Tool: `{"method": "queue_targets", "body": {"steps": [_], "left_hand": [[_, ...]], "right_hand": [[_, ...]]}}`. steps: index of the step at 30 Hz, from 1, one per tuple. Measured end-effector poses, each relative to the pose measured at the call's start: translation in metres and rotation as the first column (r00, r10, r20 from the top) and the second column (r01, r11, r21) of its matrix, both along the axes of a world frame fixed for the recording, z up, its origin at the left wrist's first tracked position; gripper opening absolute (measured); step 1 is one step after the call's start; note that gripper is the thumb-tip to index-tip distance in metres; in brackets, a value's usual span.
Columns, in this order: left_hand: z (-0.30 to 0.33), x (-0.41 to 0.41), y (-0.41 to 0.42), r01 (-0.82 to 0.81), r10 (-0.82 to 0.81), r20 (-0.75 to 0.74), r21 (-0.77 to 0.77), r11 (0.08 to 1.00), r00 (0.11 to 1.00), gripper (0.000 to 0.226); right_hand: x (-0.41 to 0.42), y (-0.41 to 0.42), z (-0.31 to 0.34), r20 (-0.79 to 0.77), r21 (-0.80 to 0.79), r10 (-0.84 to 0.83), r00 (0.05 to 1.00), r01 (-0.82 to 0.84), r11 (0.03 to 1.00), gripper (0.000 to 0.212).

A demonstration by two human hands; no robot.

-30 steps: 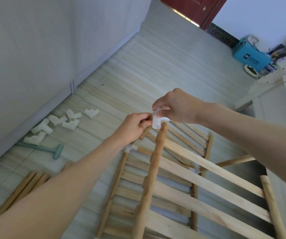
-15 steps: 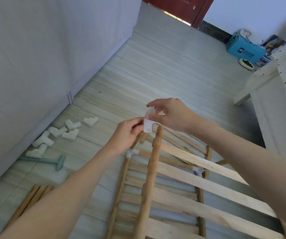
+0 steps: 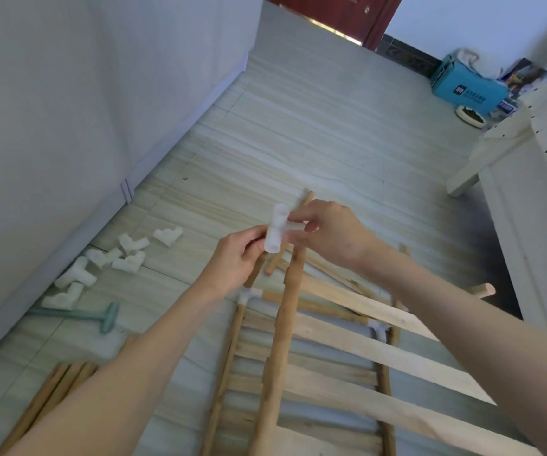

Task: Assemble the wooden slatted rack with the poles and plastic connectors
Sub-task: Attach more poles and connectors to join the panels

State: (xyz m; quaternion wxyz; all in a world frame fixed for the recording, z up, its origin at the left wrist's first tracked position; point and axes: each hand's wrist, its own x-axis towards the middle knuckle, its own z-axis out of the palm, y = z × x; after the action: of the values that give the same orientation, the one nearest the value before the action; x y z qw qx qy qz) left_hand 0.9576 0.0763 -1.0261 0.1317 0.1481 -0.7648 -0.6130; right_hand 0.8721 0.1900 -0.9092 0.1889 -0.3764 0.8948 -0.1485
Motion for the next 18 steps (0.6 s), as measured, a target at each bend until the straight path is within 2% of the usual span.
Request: {"method": "queue_targets", "body": {"steps": [3, 6, 8, 12, 18], "left_hand": [[0.003, 0.001, -0.005, 0.057, -0.058, 0.032, 0.05, 0.997, 0.998, 0.026], [0.015, 0.006, -0.006, 0.108, -0.139, 0.086, 0.298, 0.948, 0.986, 0.026], [0.021, 0.006, -0.006, 0.097, -0.162, 0.131, 0.405, 0.909, 0.978, 0.034], [0.038, -0.002, 0.008, 0.17, -0.215, 0.096, 0.347, 0.922, 0.972, 0.059], [0.017, -0.005, 0.021, 0.1, -0.145, 0.108, 0.342, 0.934, 0.984, 0.055]], "right_hand": [[-0.008, 0.007, 0.004, -0.002, 0.024, 0.023, 1.0, -0.023, 0.999, 0.028], [-0.009, 0.003, 0.003, -0.032, 0.07, 0.096, 0.995, -0.094, 0.993, 0.026], [-0.01, -0.003, 0.003, -0.009, 0.067, 0.115, 0.993, -0.114, 0.991, 0.022], [-0.012, -0.007, 0.002, 0.017, 0.035, 0.126, 0.992, -0.126, 0.991, 0.011], [-0.013, 0.003, -0.001, 0.019, -0.022, 0.137, 0.99, -0.136, 0.99, 0.015]]}}
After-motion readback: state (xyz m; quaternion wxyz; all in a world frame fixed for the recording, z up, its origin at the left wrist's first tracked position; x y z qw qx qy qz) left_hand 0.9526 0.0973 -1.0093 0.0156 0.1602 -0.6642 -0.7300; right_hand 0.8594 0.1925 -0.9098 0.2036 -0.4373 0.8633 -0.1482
